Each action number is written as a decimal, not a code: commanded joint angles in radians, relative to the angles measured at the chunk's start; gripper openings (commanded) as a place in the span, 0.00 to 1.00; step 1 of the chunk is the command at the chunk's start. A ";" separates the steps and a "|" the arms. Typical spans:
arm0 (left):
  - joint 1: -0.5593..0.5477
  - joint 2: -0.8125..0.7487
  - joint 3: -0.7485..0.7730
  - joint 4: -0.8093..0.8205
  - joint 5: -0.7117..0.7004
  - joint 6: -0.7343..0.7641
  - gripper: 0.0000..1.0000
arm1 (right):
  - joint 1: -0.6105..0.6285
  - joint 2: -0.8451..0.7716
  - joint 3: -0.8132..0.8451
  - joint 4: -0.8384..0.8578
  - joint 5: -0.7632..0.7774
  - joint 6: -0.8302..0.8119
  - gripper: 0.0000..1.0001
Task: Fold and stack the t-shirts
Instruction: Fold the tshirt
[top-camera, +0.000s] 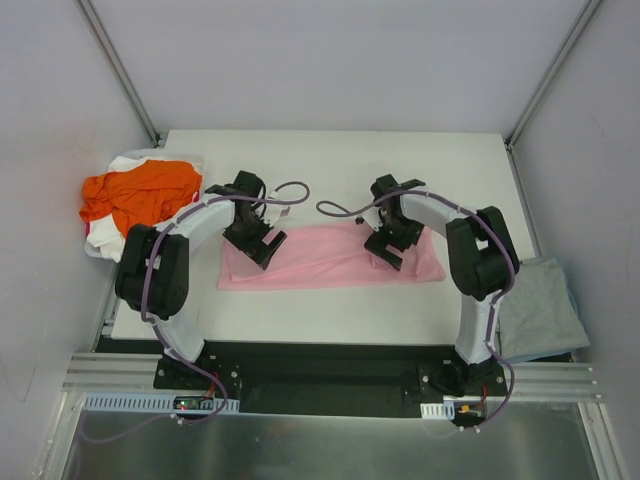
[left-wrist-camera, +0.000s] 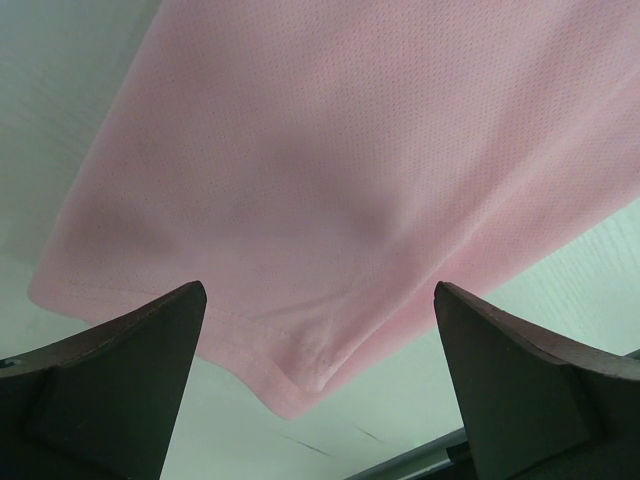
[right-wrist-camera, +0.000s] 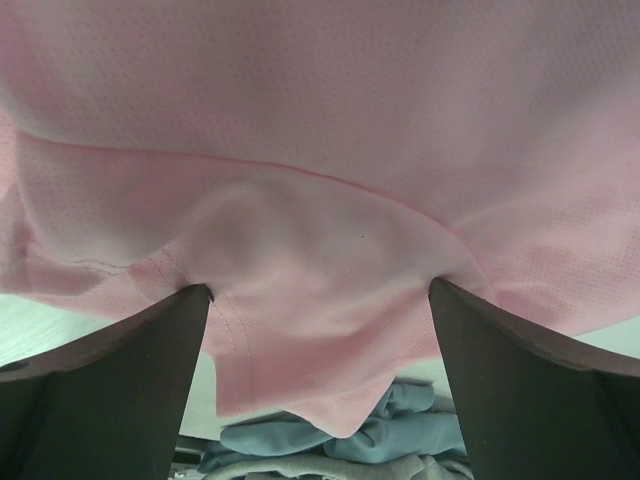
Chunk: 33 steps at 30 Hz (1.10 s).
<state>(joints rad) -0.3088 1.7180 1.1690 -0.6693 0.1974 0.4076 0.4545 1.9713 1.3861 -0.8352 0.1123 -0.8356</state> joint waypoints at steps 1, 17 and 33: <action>-0.013 0.026 0.009 -0.035 -0.036 -0.001 0.99 | -0.016 0.024 0.057 -0.018 -0.059 -0.020 0.96; -0.019 0.109 0.034 -0.046 -0.136 -0.050 0.99 | -0.051 0.063 0.097 0.001 -0.037 -0.023 0.97; -0.027 0.230 0.170 -0.137 -0.095 -0.061 0.99 | -0.114 0.311 0.522 -0.110 -0.040 -0.056 0.96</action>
<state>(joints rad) -0.3283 1.9011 1.2800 -0.7582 0.0700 0.3546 0.3672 2.2124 1.7741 -0.9321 0.0708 -0.8745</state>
